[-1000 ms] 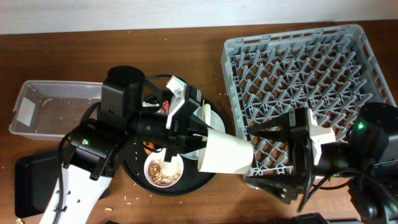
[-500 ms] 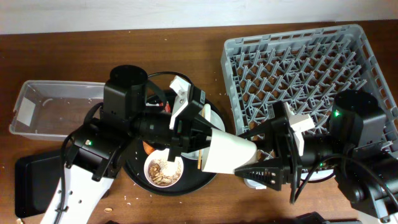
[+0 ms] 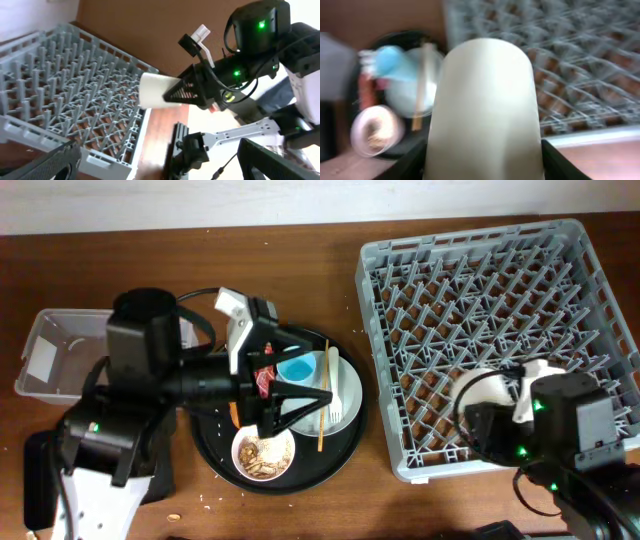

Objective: Sort waste into correct bins and load items into the dishwasher rack
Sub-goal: 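Lower the white cup into the dish rack with the right gripper, then grasp the blue cup with the left gripper and lift it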

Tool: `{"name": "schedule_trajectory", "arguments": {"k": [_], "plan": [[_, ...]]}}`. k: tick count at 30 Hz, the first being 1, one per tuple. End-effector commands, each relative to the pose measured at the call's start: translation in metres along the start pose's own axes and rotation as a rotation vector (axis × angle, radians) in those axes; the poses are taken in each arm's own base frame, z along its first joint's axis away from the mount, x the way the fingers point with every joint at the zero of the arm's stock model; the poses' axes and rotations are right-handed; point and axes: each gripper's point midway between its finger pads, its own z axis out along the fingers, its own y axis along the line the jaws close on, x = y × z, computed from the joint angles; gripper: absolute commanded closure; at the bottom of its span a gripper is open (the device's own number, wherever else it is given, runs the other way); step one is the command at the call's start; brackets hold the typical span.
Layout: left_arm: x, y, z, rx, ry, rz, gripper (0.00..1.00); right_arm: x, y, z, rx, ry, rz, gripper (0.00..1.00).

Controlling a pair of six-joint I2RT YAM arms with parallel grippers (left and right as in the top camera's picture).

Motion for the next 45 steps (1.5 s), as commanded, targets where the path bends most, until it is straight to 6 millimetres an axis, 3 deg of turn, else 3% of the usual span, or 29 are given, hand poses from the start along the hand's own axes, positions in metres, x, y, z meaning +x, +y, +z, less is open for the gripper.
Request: {"name": "schedule_trajectory", "arguments": {"k": [1, 4, 7, 9, 11, 13, 15, 16, 17, 19, 20, 21, 22, 24, 26, 28, 30, 31, 32, 33, 35, 37, 38, 39, 40, 42, 45], "plan": [[0.016, 0.02, -0.013, -0.222, 0.04, -0.061, 0.01, -0.004, -0.053, 0.003, 0.327, -0.009, 0.087, 0.5], [0.026, 0.022, -0.016, -0.252, 0.072, -0.079, 0.01, -0.002, -0.078, 0.032, 0.46, 0.145, 0.169, 0.49], [0.027, 0.023, -0.016, -0.252, 0.074, -0.072, 0.01, 0.01, -0.085, 0.077, 0.394, 0.425, 0.126, 0.49], [0.027, 0.023, -0.016, -0.257, 0.074, -0.072, 0.01, 0.023, -0.078, 0.109, 0.304, 0.605, 0.096, 0.48], [0.027, 0.024, -0.016, -0.259, 0.074, -0.071, 0.01, 0.026, -0.079, 0.118, 0.305, 0.644, 0.101, 0.24], [0.027, 0.024, -0.016, -0.258, 0.074, -0.072, 0.01, 0.02, -0.079, 0.122, 0.302, 0.608, 0.108, 0.16], [0.027, 0.024, -0.016, -0.258, 0.075, -0.073, 0.01, 0.013, -0.077, 0.123, 0.298, 0.569, 0.113, 0.15], [0.027, 0.024, -0.016, -0.258, 0.076, -0.074, 0.01, -0.001, -0.073, 0.112, 0.28, 0.499, 0.107, 0.15], [0.028, 0.026, -0.017, -0.274, 0.079, -0.075, 0.01, -0.027, -0.063, 0.086, 0.249, 0.361, 0.096, 0.15], [0.05, 0.061, -0.025, -0.529, 0.174, -0.095, 0.02, -0.067, -0.042, 0.015, 0.173, 0.07, 0.075, 0.16], [0.066, 0.079, -0.029, -0.651, 0.247, -0.104, 0.08, -0.075, -0.029, -0.018, 0.11, -0.044, 0.069, 0.15], [0.089, 0.109, -0.027, -0.814, 0.331, -0.183, 0.19, -0.073, -0.01, -0.055, 0.0, -0.157, 0.087, 0.15], [0.115, 0.138, -0.018, -0.909, 0.415, -0.263, 0.28, -0.061, -0.005, -0.081, -0.041, -0.228, 0.113, 0.15], [0.146, 0.192, -0.02, -1.12, 0.49, -0.396, 0.34, -0.043, -0.006, -0.096, -0.051, -0.245, 0.113, 0.15], [0.171, 0.253, 0.01, -1.148, 0.526, -0.419, 0.45, -0.028, -0.009, -0.091, -0.034, -0.188, 0.121, 0.15], [0.199, 0.294, 0.019, -1.159, 0.529, -0.514, 0.47, -0.024, -0.011, -0.085, -0.027, -0.161, 0.126, 0.15], [0.22, 0.315, 0.032, -1.09, 0.528, -0.588, 0.51, -0.023, -0.012, -0.085, -0.025, -0.158, 0.126, 0.15], [0.23, 0.323, 0.03, -1.097, 0.525, -0.64, 0.7, -0.023, -0.012, -0.085, -0.025, -0.157, 0.125, 0.15], [0.227, 0.323, 0.029, -1.096, 0.517, -0.639, 0.88, -0.023, -0.012, -0.085, -0.025, -0.157, 0.122, 0.14], [0.216, 0.321, 0.03, -1.087, 0.495, -0.629, 0.99, -0.023, -0.012, -0.085, -0.024, -0.158, 0.105, 0.14], [0.166, 0.297, 0.034, -1.003, 0.4, -0.594, 1.0, -0.022, -0.012, -0.084, -0.017, -0.151, 0.048, 0.15], [0.112, 0.243, 0.042, -0.79, 0.308, -0.505, 1.0, -0.015, -0.01, -0.083, -0.029, -0.121, 0.027, 0.15], [0.084, 0.193, 0.052, -0.553, 0.266, -0.423, 1.0, -0.012, 0.013, -0.085, -0.153, -0.107, -0.095, 0.15], [0.041, 0.105, 0.053, -0.126, 0.17, -0.291, 1.0, -0.012, 0.033, -0.089, -0.271, -0.115, -0.168, 0.14], [0.024, 0.063, 0.045, 0.07, 0.122, -0.227, 1.0, -0.016, 0.047, -0.094, -0.349, -0.135, -0.224, 0.14], [-0.001, -0.011, 0.022, 0.449, 0.042, -0.083, 1.0, -0.023, 0.096, -0.113, -0.655, -0.178, -0.375, 0.15], [-0.003, -0.027, 0.019, 0.489, 0.039, -0.047, 1.0, -0.036, 0.128, -0.121, -0.918, -0.186, -0.499, 0.14]]}}
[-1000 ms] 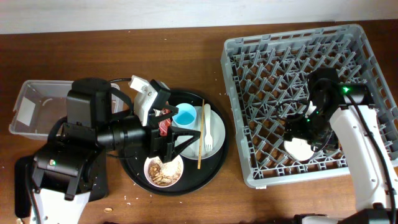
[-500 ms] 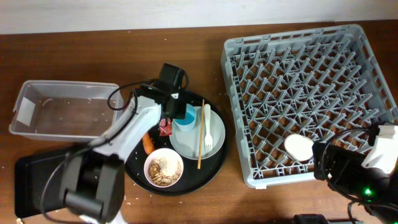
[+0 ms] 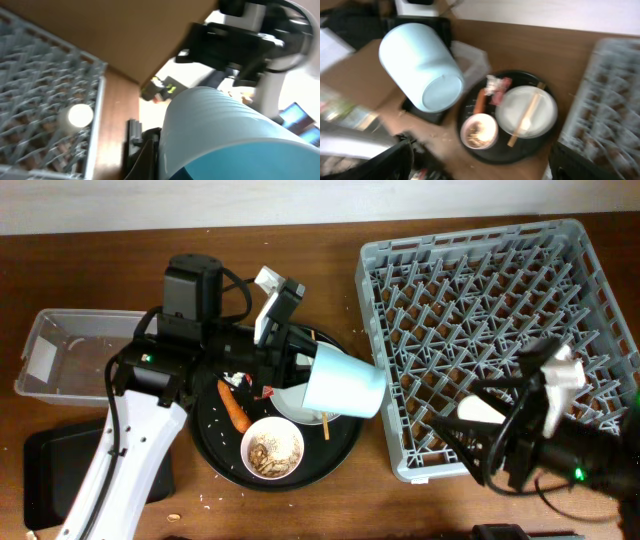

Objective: Sort waste into correct bins and load items into the dishwasher rack
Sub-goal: 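Grasp the blue cup with the left gripper and lift it, then pass the blue cup to the right gripper and place it in the rack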

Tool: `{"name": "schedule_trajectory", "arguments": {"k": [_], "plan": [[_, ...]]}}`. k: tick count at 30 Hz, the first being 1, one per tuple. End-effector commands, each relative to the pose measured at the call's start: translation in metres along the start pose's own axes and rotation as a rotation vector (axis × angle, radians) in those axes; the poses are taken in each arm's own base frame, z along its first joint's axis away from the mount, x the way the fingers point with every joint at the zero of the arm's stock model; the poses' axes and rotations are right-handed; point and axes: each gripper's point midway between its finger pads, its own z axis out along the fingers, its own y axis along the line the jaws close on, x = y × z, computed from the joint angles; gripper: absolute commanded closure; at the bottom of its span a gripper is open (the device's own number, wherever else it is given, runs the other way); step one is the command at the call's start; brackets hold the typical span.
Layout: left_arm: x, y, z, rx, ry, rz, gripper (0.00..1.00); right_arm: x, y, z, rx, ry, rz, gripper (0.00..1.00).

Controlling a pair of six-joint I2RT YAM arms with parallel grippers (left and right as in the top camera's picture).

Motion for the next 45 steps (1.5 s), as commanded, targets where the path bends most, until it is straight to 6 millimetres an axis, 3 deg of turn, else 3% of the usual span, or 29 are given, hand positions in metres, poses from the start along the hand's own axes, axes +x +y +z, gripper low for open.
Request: {"name": "schedule_trajectory", "arguments": {"k": [1, 4, 6, 8, 10, 12, 15, 17, 18, 21, 22, 23, 24, 26, 27, 29, 30, 36, 39, 41, 43, 45], "plan": [[0.0, -0.049, 0.003, 0.184, 0.013, 0.096, 1.0, -0.019, 0.032, 0.014, -0.38, -0.022, -0.1, 0.14], [-0.001, -0.048, 0.005, 0.165, 0.013, 0.116, 1.0, -0.025, 0.042, 0.027, -0.578, 0.0, -0.081, 0.15], [-0.003, -0.04, 0.006, 0.117, 0.01, 0.124, 1.0, -0.008, 0.066, 0.04, -0.66, 0.084, -0.171, 0.18], [-0.005, -0.04, 0.006, 0.117, 0.007, 0.152, 1.0, 0.002, 0.075, 0.052, -0.683, 0.146, -0.202, 0.21], [-0.007, -0.041, 0.006, 0.117, 0.004, 0.175, 1.0, 0.001, 0.07, 0.072, -0.647, 0.201, -0.146, 0.29], [-0.007, -0.041, 0.006, 0.117, 0.004, 0.175, 1.0, -0.005, 0.069, 0.076, -0.65, 0.185, -0.15, 0.31], [-0.008, -0.036, 0.006, 0.091, 0.002, 0.175, 1.0, -0.006, 0.069, 0.076, -0.644, 0.182, -0.146, 0.42], [-0.008, -0.033, 0.007, 0.071, 0.001, 0.175, 0.72, -0.005, 0.064, 0.074, -0.581, 0.174, -0.172, 0.5], [-0.009, -0.026, 0.007, 0.032, -0.001, 0.175, 0.45, -0.006, 0.056, 0.068, -0.459, 0.159, -0.174, 0.5], [-0.011, -0.016, 0.007, -0.027, -0.006, 0.176, 0.01, -0.014, 0.019, 0.042, -0.125, 0.072, -0.067, 0.5], [-0.011, -0.014, 0.007, -0.039, -0.006, 0.175, 0.01, -0.015, -0.001, 0.024, 0.033, 0.016, -0.011, 0.5], [-0.011, -0.013, 0.007, -0.045, -0.007, 0.175, 0.01, -0.004, -0.043, -0.006, 0.321, -0.027, 0.116, 0.5], [-0.011, -0.013, 0.007, -0.045, -0.006, 0.174, 0.01, 0.009, -0.067, -0.022, 0.485, -0.023, 0.21, 0.5], [-0.011, -0.013, 0.007, -0.045, -0.006, 0.174, 0.01, 0.054, -0.131, -0.067, 0.916, 0.063, 0.473, 0.5], [-0.011, -0.013, 0.007, -0.045, -0.006, 0.174, 0.01, 0.06, -0.141, -0.07, 0.955, 0.093, 0.517, 0.5], [-0.011, -0.013, 0.007, -0.045, -0.006, 0.173, 0.01, 0.08, -0.179, -0.073, 1.051, 0.22, 0.693, 0.5], [-0.011, -0.013, 0.007, -0.045, -0.005, 0.169, 0.01, 0.089, -0.206, -0.07, 1.08, 0.301, 0.789, 0.5], [-0.01, -0.013, 0.007, -0.045, -0.004, 0.163, 0.01, 0.139, -0.305, -0.037, 1.075, 0.611, 1.037, 0.49], [-0.011, -0.006, 0.006, -0.085, -0.006, 0.163, 0.01, 0.147, -0.325, -0.025, 1.062, 0.635, 1.053, 0.29], [-0.012, 0.001, 0.005, -0.124, -0.008, 0.162, 0.01, 0.144, -0.327, -0.023, 1.059, 0.616, 1.053, 0.18], [-0.008, 0.025, 0.0, -0.278, -0.001, 0.118, 0.01, 0.117, -0.316, -0.024, 1.007, 0.523, 1.01, 0.17], [0.017, 0.072, -0.029, -0.655, 0.062, -0.002, 0.08, 0.056, -0.266, -0.025, 0.825, 0.314, 0.837, 0.17]]}}
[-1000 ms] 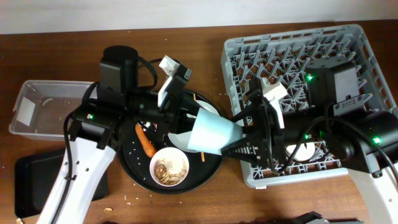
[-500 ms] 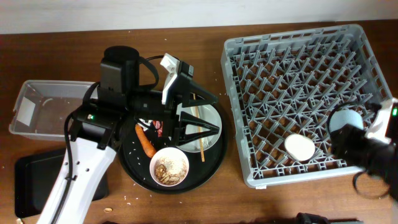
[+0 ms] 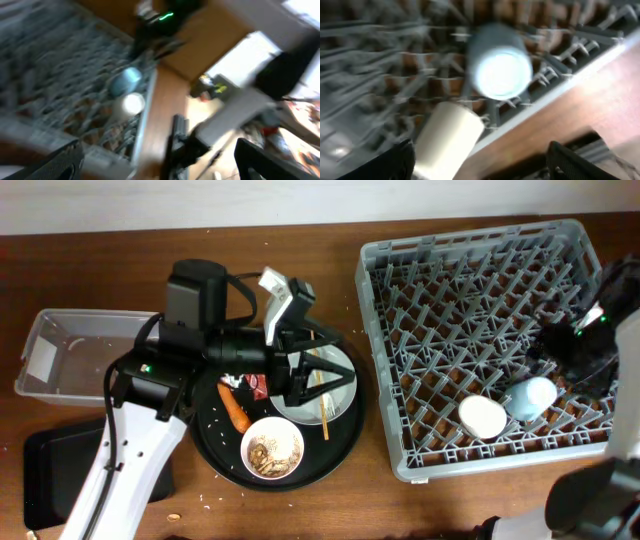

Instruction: Sort waste into correct bins and load items into the dishwasher rack

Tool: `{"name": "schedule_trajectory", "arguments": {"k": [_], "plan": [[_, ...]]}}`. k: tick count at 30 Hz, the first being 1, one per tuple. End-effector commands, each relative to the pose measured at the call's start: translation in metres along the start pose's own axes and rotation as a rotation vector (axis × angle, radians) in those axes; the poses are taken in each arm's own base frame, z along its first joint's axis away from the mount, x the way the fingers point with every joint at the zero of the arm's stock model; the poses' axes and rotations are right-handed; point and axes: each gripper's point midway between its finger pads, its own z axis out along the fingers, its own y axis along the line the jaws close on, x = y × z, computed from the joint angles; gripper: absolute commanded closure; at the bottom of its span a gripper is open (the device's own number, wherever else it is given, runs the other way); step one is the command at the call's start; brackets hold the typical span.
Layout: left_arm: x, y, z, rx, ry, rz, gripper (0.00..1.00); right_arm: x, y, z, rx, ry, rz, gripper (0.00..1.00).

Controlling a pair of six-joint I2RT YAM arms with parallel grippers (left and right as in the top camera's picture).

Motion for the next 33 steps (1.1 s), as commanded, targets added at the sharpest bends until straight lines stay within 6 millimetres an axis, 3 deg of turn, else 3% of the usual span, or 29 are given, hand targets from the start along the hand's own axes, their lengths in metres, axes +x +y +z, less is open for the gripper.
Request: {"name": "schedule_trajectory", "arguments": {"k": [1, 2, 3, 5, 6, 8, 9, 11, 14, 16, 18, 21, 22, 24, 26, 27, 29, 30, 33], "plan": [[0.041, 0.078, -0.038, -0.641, 0.138, -0.092, 0.09, 0.035, 0.046, -0.122, -0.323, -0.345, -0.188, 0.16], [0.066, 0.103, -0.066, -0.91, 0.222, -0.171, 0.09, 0.065, 0.054, -0.163, -0.401, -0.489, -0.255, 0.11], [0.097, 0.123, -0.094, -1.154, 0.288, -0.293, 0.09, 0.112, 0.059, -0.202, -0.482, -0.637, -0.346, 0.0], [0.128, 0.14, -0.078, -1.135, 0.331, -0.416, 0.11, 0.149, 0.054, -0.223, -0.526, -0.737, -0.394, 0.01], [0.142, 0.155, -0.062, -1.099, 0.364, -0.458, 0.21, 0.165, 0.05, -0.231, -0.544, -0.781, -0.412, 0.01], [0.165, 0.177, -0.05, -1.125, 0.418, -0.567, 0.32, 0.171, 0.06, -0.223, -0.577, -0.718, -0.467, 0.03], [0.167, 0.18, -0.052, -1.148, 0.426, -0.565, 0.32, 0.174, 0.07, -0.215, -0.598, -0.668, -0.537, 0.08], [0.14, 0.171, -0.056, -1.137, 0.351, -0.527, 0.37, 0.171, 0.08, -0.203, -0.589, -0.601, -0.605, 0.1], [0.141, 0.177, -0.051, -1.14, 0.337, -0.545, 0.42, 0.173, 0.086, -0.187, -0.573, -0.5, -0.647, 0.13], [0.147, 0.195, -0.023, -1.127, 0.337, -0.559, 0.5, 0.167, 0.087, -0.178, -0.541, -0.457, -0.64, 0.13], [0.169, 0.223, 0.016, -1.125, 0.351, -0.621, 0.6, 0.166, 0.087, -0.166, -0.519, -0.385, -0.628, 0.13], [0.184, 0.241, 0.045, -1.115, 0.357, -0.629, 0.64, 0.166, 0.087, -0.156, -0.502, -0.335, -0.663, 0.13], [0.19, 0.242, 0.039, -1.154, 0.379, -0.623, 0.64, 0.171, 0.089, -0.153, -0.5, -0.31, -0.693, 0.13], [0.158, 0.228, -0.009, -1.231, 0.336, -0.653, 0.63, 0.184, 0.107, -0.141, -0.513, -0.236, -0.791, 0.17], [0.125, 0.202, -0.063, -1.259, 0.261, -0.634, 0.62, 0.186, 0.132, -0.119, -0.499, -0.196, -0.781, 0.18], [0.119, 0.193, -0.082, -1.271, 0.238, -0.629, 0.57, 0.185, 0.14, -0.105, -0.455, -0.195, -0.779, 0.18], [0.103, 0.14, -0.151, -1.33, 0.099, -0.649, 0.42, 0.204, 0.197, -0.028, -0.337, -0.158, -0.838, 0.22], [0.101, 0.123, -0.165, -1.34, 0.06, -0.647, 0.4, 0.208, 0.212, -0.011, -0.328, -0.15, -0.859, 0.26], [0.105, 0.075, -0.193, -1.361, 0.002, -0.61, 0.24, 0.206, 0.295, 0.079, -0.303, -0.164, -0.955, 0.29]]}}
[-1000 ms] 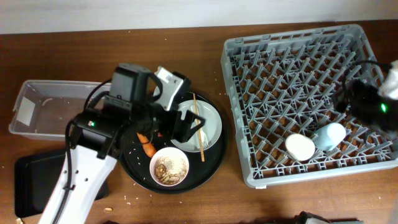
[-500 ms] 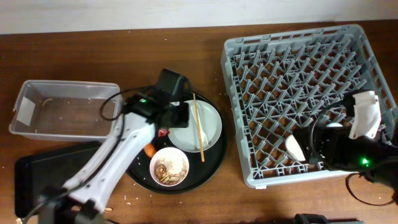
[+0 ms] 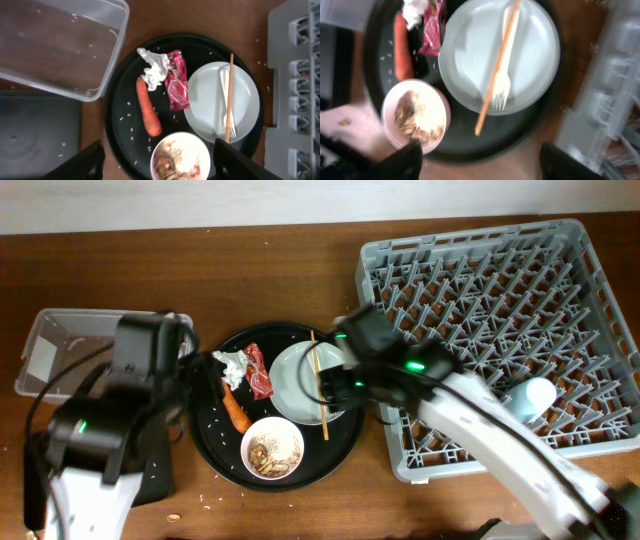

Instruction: Sort waste into correct bins and load items into the dishwasher rack

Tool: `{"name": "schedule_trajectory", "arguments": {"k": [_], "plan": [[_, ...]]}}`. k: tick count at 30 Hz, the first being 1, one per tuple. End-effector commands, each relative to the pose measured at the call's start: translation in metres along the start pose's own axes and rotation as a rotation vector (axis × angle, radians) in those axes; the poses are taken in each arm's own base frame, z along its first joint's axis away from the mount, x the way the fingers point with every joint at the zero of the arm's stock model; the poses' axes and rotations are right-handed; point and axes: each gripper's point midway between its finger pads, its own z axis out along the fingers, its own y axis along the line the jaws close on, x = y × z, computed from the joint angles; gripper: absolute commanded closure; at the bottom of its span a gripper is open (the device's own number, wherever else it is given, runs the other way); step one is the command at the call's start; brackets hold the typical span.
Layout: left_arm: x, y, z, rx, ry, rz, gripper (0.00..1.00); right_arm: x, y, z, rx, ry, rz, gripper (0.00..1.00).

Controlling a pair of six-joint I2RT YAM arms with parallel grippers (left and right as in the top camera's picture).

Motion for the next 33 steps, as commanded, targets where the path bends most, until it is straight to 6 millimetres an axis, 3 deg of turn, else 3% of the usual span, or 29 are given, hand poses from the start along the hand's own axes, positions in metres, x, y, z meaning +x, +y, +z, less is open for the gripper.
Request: {"name": "schedule_trajectory", "arguments": {"k": [1, 3, 4, 6, 10, 12, 13, 15, 18, 21, 22, 23, 25, 29, 30, 31, 32, 33], "plan": [[0.012, 0.015, -0.027, -0.018, -0.029, 0.023, 0.23, -0.012, -0.009, 0.083, 0.07, 0.043, 0.01, 0.32], [0.025, 0.021, -0.029, -0.039, 0.017, 0.028, 0.22, 0.0, -0.018, 0.139, 0.094, 0.123, 0.019, 0.36], [0.028, 0.025, -0.028, -0.058, 0.034, 0.031, 0.22, 0.009, -0.023, 0.158, 0.101, 0.161, 0.024, 0.38], [0.029, 0.029, -0.027, -0.083, 0.04, 0.034, 0.22, 0.022, -0.03, 0.177, 0.122, 0.214, 0.029, 0.46], [0.03, 0.029, -0.022, -0.093, 0.059, 0.036, 0.22, 0.024, -0.031, 0.176, 0.125, 0.22, 0.028, 0.51], [0.03, 0.029, -0.017, -0.101, 0.077, 0.039, 0.22, 0.01, -0.028, 0.163, 0.126, 0.172, 0.0, 0.51], [0.03, 0.028, -0.013, -0.106, 0.09, 0.04, 0.21, 0.002, -0.025, 0.153, 0.121, 0.143, -0.002, 0.55], [0.032, 0.028, -0.006, -0.121, 0.124, 0.045, 0.21, 0.005, -0.025, 0.151, 0.125, 0.156, -0.001, 0.64], [0.035, 0.03, -0.004, -0.131, 0.147, 0.048, 0.21, 0.004, -0.029, 0.15, 0.159, 0.144, -0.01, 0.66], [0.036, 0.03, -0.004, -0.132, 0.15, 0.048, 0.2, 0.004, -0.029, 0.15, 0.159, 0.143, -0.011, 0.79], [0.036, 0.03, -0.004, -0.133, 0.15, 0.049, 0.18, 0.004, -0.029, 0.15, 0.158, 0.143, -0.011, 0.94], [0.036, 0.03, -0.004, -0.133, 0.15, 0.048, 0.17, 0.003, -0.029, 0.149, 0.159, 0.142, -0.012, 0.96], [0.036, 0.03, -0.004, -0.133, 0.151, 0.048, 0.17, -0.008, -0.023, 0.135, 0.146, 0.106, -0.013, 0.96], [0.036, 0.03, -0.004, -0.133, 0.151, 0.048, 0.16, -0.048, -0.044, 0.043, 0.225, -0.046, 0.054, 0.96], [0.036, 0.03, -0.004, -0.133, 0.151, 0.048, 0.16, -0.061, -0.072, 0.008, 0.245, -0.111, 0.146, 0.96], [0.036, 0.03, -0.004, -0.132, 0.15, 0.048, 0.16, -0.066, -0.097, -0.011, 0.265, -0.144, 0.192, 0.96], [0.036, 0.03, -0.004, -0.132, 0.15, 0.048, 0.16, -0.066, -0.121, -0.02, 0.282, -0.139, 0.19, 0.96], [0.035, 0.029, -0.004, -0.131, 0.146, 0.048, 0.16, -0.061, -0.133, -0.015, 0.283, -0.099, 0.172, 0.96]]}}
